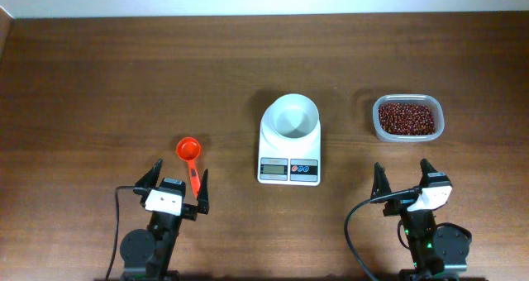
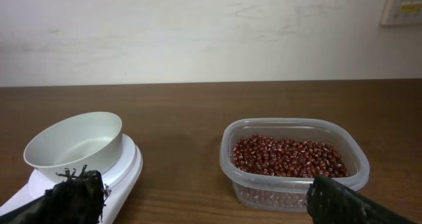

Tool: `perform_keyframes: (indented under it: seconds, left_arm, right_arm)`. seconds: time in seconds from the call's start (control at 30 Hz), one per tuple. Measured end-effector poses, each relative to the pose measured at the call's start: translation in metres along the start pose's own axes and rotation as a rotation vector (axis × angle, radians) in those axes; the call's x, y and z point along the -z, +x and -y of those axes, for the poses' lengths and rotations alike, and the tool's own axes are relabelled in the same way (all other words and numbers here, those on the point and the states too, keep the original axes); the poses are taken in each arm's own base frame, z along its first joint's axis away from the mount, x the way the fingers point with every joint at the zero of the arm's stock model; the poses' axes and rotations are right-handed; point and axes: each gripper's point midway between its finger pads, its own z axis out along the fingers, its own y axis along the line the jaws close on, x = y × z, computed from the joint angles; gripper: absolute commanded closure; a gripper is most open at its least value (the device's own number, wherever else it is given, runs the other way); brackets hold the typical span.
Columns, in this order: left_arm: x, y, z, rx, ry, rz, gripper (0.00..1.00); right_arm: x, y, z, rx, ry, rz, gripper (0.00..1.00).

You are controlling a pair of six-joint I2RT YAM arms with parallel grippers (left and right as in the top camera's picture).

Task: Scoop and weigh 50g on scale

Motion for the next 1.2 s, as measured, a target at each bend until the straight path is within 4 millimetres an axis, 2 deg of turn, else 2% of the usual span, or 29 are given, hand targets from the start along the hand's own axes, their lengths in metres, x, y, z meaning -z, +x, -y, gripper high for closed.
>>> perform_keyframes:
  seconds: [0.27, 0.5, 0.67, 0.83, 1.2]
  left_arm:
    - [0.001, 0.003, 0.001, 0.082, 0.005, -0.023, 0.01]
    - [0.012, 0.012, 0.01, 0.144, 0.046, -0.149, 0.01]
    - [0.022, -0.009, 0.011, 0.148, 0.054, -0.149, 0.01]
    - [0.026, -0.013, 0.011, 0.15, 0.054, -0.157, 0.01]
    - [0.031, -0.045, 0.012, 0.166, 0.073, -0.147, 0.01]
  right_arm:
    - [0.0, 0.0, 0.0, 0.0, 0.0, 0.0, 0.01]
    - [0.0, 0.0, 0.0, -0.001, 0.0, 0.0, 0.01]
    - [0.0, 0.0, 0.0, -0.001, 0.0, 0.0, 0.01]
    - [0.0, 0.0, 0.0, -0.001, 0.0, 0.0, 0.01]
    - [0.0, 0.0, 0.0, -0.001, 0.0, 0.0, 0.01]
